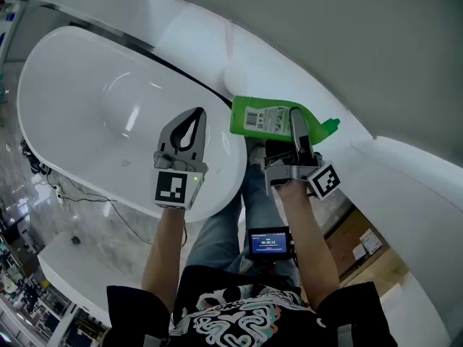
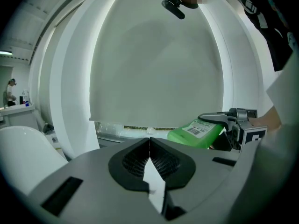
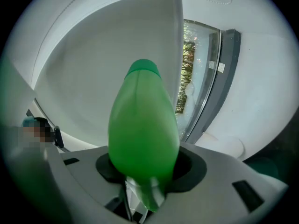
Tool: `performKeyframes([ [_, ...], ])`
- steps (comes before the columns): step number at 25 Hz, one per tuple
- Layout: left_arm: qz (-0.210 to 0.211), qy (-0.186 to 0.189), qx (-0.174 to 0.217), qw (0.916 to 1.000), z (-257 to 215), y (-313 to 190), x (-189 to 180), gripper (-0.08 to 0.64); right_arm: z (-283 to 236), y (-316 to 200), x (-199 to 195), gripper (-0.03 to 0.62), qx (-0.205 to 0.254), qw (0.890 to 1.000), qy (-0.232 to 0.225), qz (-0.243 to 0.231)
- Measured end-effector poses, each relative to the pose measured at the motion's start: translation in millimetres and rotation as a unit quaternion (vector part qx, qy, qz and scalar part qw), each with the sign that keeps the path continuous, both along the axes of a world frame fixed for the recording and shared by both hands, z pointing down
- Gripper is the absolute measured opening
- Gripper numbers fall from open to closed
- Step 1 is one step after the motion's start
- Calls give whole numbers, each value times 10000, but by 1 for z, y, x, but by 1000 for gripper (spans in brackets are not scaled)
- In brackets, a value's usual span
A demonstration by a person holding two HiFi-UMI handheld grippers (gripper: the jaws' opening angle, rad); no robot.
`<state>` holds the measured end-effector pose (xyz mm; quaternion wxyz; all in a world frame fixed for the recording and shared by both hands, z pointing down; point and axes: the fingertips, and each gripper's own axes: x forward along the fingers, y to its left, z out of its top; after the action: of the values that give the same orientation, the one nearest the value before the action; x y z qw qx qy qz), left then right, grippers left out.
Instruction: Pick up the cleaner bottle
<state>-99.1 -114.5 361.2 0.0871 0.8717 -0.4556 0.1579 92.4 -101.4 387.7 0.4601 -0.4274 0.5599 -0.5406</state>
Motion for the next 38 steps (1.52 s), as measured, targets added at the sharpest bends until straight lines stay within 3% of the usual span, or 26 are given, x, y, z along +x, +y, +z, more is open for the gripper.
performKeyframes([
  [4,66,-28,31,10000,-26,-8,1,15,-32,-3,0,202,8,10000,-75,16],
  [8,-55,233,191,9995,-53,-18,-1,15,-51,-2,-9,202,-112,9999,-14,-87],
  [14,127,12,189,9997,-71,-22,-3,15,-78,2,-12,202,-112,9998,-11,-140],
  [19,88,38,274,9996,-90,-26,-12,15,-106,-3,-17,202,89,9997,-108,-182],
  [38,284,193,451,9984,-154,17,-2,15,-177,32,-23,202,338,9979,-534,-158],
])
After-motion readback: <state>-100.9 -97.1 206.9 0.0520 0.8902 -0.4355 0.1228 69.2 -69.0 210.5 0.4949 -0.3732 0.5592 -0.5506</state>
